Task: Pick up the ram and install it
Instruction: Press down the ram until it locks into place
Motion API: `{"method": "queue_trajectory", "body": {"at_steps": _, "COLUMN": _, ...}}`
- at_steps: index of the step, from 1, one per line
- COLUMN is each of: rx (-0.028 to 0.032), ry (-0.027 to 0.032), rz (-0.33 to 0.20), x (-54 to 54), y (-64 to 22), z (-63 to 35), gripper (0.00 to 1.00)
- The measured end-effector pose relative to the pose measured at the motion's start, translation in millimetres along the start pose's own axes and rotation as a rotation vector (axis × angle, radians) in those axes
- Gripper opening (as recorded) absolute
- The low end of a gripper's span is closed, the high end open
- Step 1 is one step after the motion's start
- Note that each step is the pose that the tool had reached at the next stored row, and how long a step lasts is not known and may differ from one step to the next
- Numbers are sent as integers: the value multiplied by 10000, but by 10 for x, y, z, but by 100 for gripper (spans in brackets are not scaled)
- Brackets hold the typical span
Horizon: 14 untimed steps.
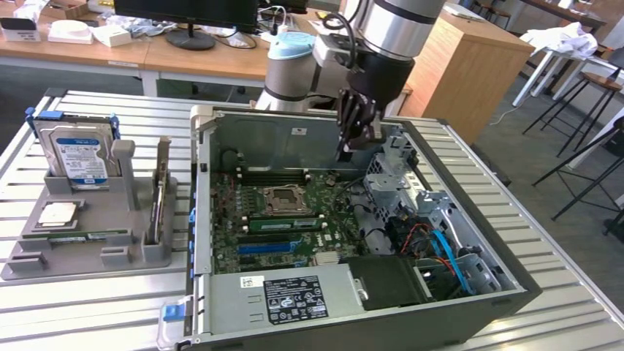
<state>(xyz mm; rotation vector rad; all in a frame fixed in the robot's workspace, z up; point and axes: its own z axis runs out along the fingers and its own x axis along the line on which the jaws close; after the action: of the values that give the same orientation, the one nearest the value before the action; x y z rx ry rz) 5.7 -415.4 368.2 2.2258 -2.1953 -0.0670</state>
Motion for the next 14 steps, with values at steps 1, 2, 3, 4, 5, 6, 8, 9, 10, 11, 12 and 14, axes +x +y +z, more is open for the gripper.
{"method": "queue_trajectory", "body": {"at_steps": 1, "rx": -1, "ry": 0, "rz": 1, "x": 0, "y": 0, "z": 12, "gripper": 10}}
{"method": "queue_trajectory", "body": {"at_steps": 2, "rx": -1, "ry": 0, "rz": 0, "x": 0, "y": -1, "z": 24, "gripper": 10}}
{"method": "queue_trajectory", "body": {"at_steps": 3, "rx": 0, "ry": -1, "rz": 0, "x": 0, "y": -2, "z": 37, "gripper": 10}}
{"method": "queue_trajectory", "body": {"at_steps": 4, "rx": 0, "ry": -1, "rz": 0, "x": 1, "y": -2, "z": 49, "gripper": 10}}
{"method": "queue_trajectory", "body": {"at_steps": 5, "rx": 0, "ry": -1, "rz": 0, "x": 1, "y": -2, "z": 60, "gripper": 10}}
{"method": "queue_trajectory", "body": {"at_steps": 6, "rx": 0, "ry": -1, "rz": 0, "x": 1, "y": -3, "z": 72, "gripper": 10}}
{"method": "queue_trajectory", "body": {"at_steps": 8, "rx": 0, "ry": -2, "rz": 0, "x": 2, "y": -4, "z": 94, "gripper": 10}}
{"method": "queue_trajectory", "body": {"at_steps": 9, "rx": 0, "ry": -1, "rz": 0, "x": 2, "y": -4, "z": 104, "gripper": 10}}
{"method": "queue_trajectory", "body": {"at_steps": 10, "rx": -1, "ry": -1, "rz": 0, "x": 2, "y": -5, "z": 114, "gripper": 10}}
{"method": "queue_trajectory", "body": {"at_steps": 11, "rx": 0, "ry": -1, "rz": 0, "x": 3, "y": -5, "z": 126, "gripper": 10}}
{"method": "queue_trajectory", "body": {"at_steps": 12, "rx": 0, "ry": 0, "rz": 0, "x": 3, "y": -5, "z": 137, "gripper": 10}}
{"method": "queue_trajectory", "body": {"at_steps": 14, "rx": 0, "ry": 0, "rz": 0, "x": 3, "y": -6, "z": 163, "gripper": 10}}
